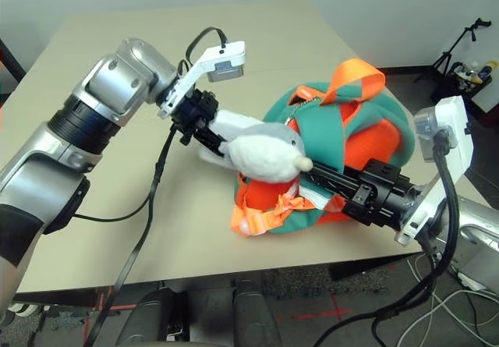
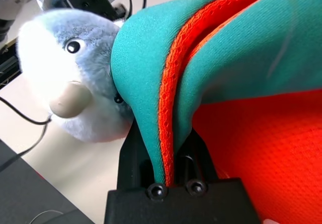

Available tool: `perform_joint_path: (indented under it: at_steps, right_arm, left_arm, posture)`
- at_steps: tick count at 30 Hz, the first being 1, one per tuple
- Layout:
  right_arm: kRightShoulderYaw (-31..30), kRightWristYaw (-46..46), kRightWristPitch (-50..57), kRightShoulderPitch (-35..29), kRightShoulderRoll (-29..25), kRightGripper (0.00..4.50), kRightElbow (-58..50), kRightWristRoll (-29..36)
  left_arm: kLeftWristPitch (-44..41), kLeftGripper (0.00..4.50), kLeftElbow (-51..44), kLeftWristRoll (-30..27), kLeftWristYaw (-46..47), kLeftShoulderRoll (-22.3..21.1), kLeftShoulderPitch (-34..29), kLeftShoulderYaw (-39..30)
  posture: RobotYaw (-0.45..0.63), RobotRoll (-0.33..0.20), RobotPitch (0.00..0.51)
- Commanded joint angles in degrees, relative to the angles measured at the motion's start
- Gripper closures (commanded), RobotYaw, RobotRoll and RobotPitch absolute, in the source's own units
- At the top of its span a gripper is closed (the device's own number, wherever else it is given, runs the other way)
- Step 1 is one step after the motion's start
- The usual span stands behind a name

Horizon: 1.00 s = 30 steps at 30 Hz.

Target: Put the pencil case into the backpack and zip it.

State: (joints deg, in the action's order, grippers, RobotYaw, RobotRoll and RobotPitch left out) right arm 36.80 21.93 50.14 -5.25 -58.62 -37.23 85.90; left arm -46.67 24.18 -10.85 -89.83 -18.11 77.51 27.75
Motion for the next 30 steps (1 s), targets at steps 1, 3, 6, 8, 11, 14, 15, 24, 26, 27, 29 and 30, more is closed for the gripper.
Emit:
perform_joint_path:
  at_steps: [1,3,6,8,11,14,15,24,26,27,29,30]
  right_arm:
    - [-1.3,1.0,-0.8,0.7,0.4,4.30,-0.2,-0.5]
    - [-1.7,1.2,-0.7,1.2,0.3,4.30,0.1,-0.7]
    - [-2.3,1.7,-0.6,2.0,0.0,4.30,0.7,-0.9]
    - [-2.6,2.0,-0.4,2.5,-0.1,4.30,1.1,-1.2]
    - [-3.2,2.5,-0.2,3.1,-0.2,4.30,1.6,-1.5]
    - [-3.9,2.7,-0.1,4.3,-0.5,4.30,2.2,-1.8]
    - [-4.0,2.8,0.0,4.6,-0.6,4.30,2.4,-1.9]
    - [-4.5,3.1,0.2,5.1,-0.3,4.30,2.6,-2.3]
    - [-4.5,3.0,0.1,5.1,-0.3,4.30,2.5,-2.2]
    - [-4.5,2.9,0.1,5.1,-0.3,4.30,2.5,-2.2]
    - [-4.4,2.9,0.1,5.0,-0.3,4.30,2.4,-2.1]
    - [-4.3,2.9,0.2,4.9,-0.2,4.30,2.3,-2.1]
  left_arm:
    - [-2.7,0.00,-1.6,-2.6,-0.6,-2.2,2.0,-3.5]
    - [-3.5,0.00,-1.5,-3.3,-0.6,-3.8,2.5,-4.7]
    - [-3.1,0.00,-0.6,-3.9,0.5,-5.7,2.8,-6.9]
    - [-2.9,0.18,0.0,-4.1,1.9,-6.1,2.7,-8.1]
    - [-2.2,0.87,0.7,-3.9,3.8,-6.0,2.2,-9.2]
    - [-0.6,1.86,0.9,-2.9,4.8,-6.0,1.0,-8.6]
    - [-0.1,2.23,1.0,-2.6,5.1,-5.9,0.6,-8.3]
    - [1.2,4.50,1.1,-2.1,6.3,-3.3,-2.6,-6.5]
    - [0.7,4.50,0.9,-2.3,6.4,-2.5,-3.3,-6.0]
    - [0.7,4.50,1.0,-2.3,6.4,-2.2,-3.5,-5.8]
    - [0.3,4.50,0.8,-2.3,7.0,-1.3,-3.8,-5.5]
    - [0.1,4.50,0.7,-2.3,7.2,-1.0,-3.8,-5.4]
  posture:
    - [-0.18,0.000,0.068]
    - [-0.18,0.000,0.068]
    - [-0.16,0.000,0.068]
    - [-0.16,0.000,0.068]
    - [-0.15,0.000,0.066]
    - [-0.15,0.000,0.065]
    - [-0.15,0.000,0.065]
    - [-0.15,0.000,0.065]
    - [-0.16,0.000,0.067]
    - [-0.16,0.000,0.067]
    - [-0.16,0.000,0.067]
    - [-0.16,0.000,0.067]
